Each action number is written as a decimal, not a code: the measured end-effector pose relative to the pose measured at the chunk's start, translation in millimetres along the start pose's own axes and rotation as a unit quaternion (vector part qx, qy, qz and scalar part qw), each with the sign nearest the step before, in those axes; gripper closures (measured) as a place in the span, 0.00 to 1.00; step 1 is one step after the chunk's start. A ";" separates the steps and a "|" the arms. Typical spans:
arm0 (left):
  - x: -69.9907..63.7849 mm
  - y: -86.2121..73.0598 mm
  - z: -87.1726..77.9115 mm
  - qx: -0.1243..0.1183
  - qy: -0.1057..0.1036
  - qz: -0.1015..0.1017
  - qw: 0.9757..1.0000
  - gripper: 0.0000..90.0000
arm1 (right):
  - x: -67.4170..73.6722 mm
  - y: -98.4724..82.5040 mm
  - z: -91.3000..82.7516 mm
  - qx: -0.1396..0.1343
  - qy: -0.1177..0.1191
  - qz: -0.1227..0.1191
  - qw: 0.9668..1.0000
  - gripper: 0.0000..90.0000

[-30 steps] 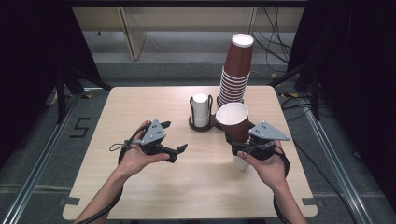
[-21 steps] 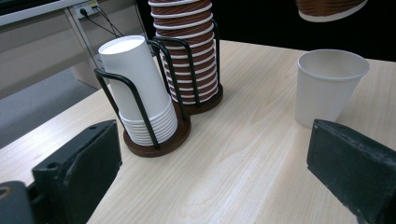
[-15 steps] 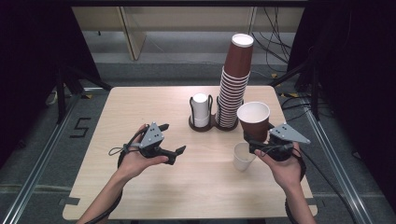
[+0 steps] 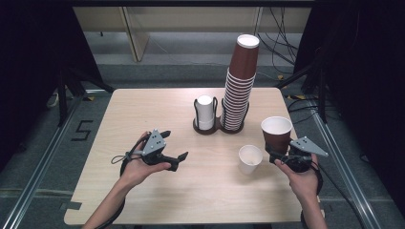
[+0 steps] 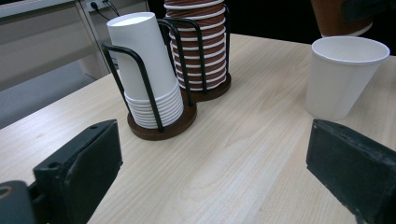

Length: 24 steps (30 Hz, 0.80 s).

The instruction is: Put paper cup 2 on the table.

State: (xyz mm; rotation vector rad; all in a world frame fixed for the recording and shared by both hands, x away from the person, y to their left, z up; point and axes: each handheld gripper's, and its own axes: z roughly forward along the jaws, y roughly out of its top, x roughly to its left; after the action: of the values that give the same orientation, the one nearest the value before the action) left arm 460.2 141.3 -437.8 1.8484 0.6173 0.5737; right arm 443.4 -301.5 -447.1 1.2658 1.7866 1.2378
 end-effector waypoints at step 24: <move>0.6 -20.8 2.3 0.017 0.009 -0.008 1.000 0.04 | -9.6 -39.1 13.3 0.074 -0.020 0.012 0.997 0.21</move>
State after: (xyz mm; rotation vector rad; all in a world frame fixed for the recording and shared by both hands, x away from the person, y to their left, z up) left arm 459.1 146.6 -458.0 1.8693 0.6575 0.5731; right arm 444.3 -310.0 -488.6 1.3884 1.8680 1.1003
